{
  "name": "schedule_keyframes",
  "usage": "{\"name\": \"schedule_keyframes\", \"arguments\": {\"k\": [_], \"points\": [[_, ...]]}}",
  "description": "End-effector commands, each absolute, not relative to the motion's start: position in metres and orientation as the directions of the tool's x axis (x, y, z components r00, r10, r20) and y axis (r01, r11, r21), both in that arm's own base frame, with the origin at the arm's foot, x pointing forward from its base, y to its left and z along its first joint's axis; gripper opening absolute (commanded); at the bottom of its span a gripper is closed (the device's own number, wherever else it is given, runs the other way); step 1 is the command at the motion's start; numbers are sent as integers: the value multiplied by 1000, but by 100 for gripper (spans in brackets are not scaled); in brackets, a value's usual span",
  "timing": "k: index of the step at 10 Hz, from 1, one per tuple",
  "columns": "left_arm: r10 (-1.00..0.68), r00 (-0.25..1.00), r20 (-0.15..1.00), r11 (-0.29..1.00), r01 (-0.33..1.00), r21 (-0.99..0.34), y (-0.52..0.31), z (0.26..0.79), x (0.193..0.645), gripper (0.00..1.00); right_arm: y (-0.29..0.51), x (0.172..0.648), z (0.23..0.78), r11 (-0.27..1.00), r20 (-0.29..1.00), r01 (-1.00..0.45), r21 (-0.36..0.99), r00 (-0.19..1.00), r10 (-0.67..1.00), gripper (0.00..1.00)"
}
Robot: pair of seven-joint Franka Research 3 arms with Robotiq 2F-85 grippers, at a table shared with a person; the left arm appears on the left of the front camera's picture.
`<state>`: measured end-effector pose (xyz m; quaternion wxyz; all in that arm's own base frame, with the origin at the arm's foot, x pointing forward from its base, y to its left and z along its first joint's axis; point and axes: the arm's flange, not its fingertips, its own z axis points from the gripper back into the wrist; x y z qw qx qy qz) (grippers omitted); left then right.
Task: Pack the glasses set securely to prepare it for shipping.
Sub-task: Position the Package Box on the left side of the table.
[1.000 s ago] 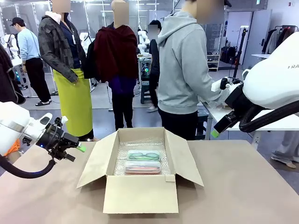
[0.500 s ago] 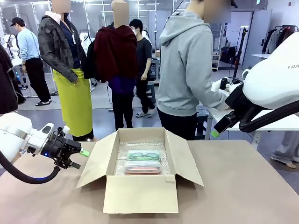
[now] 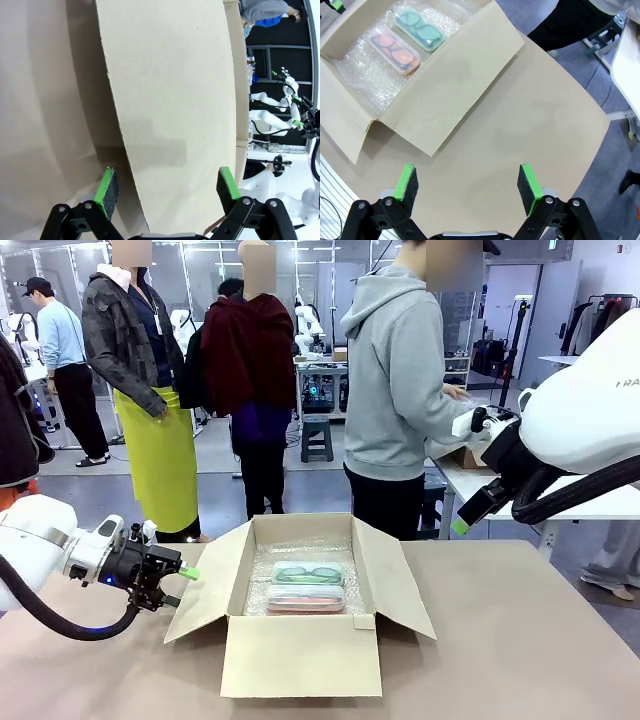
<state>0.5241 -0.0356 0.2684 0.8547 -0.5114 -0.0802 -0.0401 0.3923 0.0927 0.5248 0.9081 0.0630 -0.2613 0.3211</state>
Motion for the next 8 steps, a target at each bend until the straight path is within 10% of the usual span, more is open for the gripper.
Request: {"name": "schedule_keyframes", "arguments": {"k": [1, 4, 8], "points": [[12, 979, 205, 428, 180, -886, -41, 265, 528, 100, 94, 392, 525, 792, 509, -608, -52, 666, 545, 100], [31, 977, 210, 353, 186, -917, -36, 274, 529, 100, 94, 392, 525, 792, 509, -608, -52, 666, 545, 100], [80, 966, 245, 302, 210, -930, -21, 284, 526, 62, 94, 392, 525, 792, 509, -608, -52, 666, 545, 100]]}}
